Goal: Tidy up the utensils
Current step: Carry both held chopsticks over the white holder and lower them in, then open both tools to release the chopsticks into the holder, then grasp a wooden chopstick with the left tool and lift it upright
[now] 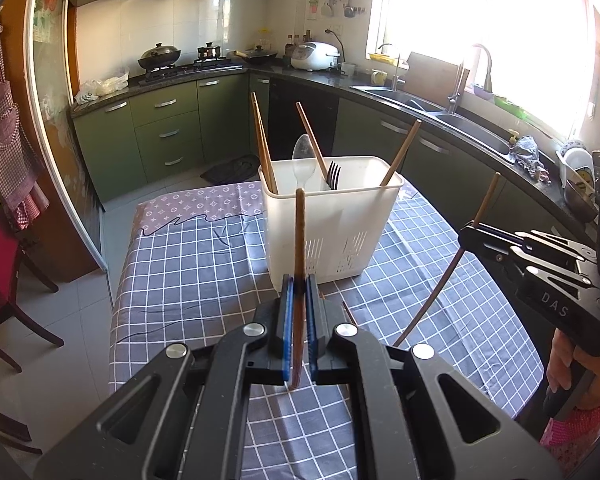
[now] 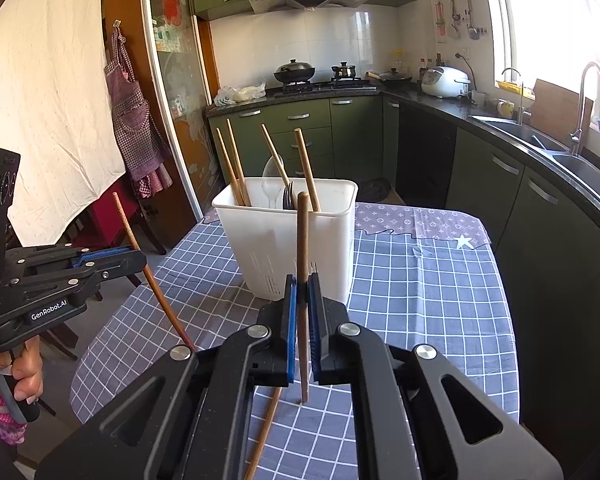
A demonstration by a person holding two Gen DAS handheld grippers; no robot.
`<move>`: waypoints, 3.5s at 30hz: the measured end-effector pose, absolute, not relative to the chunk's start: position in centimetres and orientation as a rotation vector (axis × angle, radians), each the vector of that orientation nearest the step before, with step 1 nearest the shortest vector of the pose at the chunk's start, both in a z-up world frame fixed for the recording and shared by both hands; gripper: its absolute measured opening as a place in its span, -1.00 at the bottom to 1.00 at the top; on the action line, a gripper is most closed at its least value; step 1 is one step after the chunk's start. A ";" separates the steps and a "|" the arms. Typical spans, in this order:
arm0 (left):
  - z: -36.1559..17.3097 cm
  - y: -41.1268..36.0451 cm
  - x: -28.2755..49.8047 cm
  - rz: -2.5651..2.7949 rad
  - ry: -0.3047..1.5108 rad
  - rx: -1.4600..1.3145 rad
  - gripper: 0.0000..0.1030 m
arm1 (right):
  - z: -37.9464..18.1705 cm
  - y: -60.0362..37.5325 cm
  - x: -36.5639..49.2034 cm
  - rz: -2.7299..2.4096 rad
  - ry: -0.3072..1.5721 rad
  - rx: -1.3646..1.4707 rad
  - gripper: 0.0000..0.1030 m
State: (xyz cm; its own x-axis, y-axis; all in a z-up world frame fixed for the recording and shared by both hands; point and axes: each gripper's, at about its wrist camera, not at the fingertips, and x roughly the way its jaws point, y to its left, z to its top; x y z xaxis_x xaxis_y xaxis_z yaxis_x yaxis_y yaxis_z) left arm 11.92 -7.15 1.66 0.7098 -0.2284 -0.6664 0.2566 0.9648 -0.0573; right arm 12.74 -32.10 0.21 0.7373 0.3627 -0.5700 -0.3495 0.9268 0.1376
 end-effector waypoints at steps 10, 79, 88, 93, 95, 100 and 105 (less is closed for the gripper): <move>4.3 -7.1 11.9 -0.292 0.709 0.038 -0.88 | 4.2 -32.5 12.1 0.415 0.564 0.032 -0.88; -12.1 -13.5 19.1 -0.216 1.269 0.012 -0.53 | -10.2 -38.4 13.1 0.242 0.870 0.110 -0.23; -12.8 -15.5 20.1 -0.185 1.270 0.066 -0.73 | -10.2 -39.2 13.0 0.238 0.875 0.138 -0.22; -13.1 -15.6 20.5 -0.200 1.272 0.055 -0.86 | -10.3 -39.2 12.8 0.235 0.880 0.141 -0.21; -13.1 -15.1 20.7 -0.203 1.273 0.046 -0.87 | -10.2 -39.2 12.7 0.236 0.880 0.142 -0.21; -11.0 -13.5 20.4 -0.220 1.225 0.017 -0.87 | -10.0 -39.2 12.6 0.232 0.877 0.141 -0.21; -7.0 -11.8 19.3 -0.228 1.120 0.006 -0.87 | -9.5 -39.0 12.5 0.233 0.873 0.138 -0.20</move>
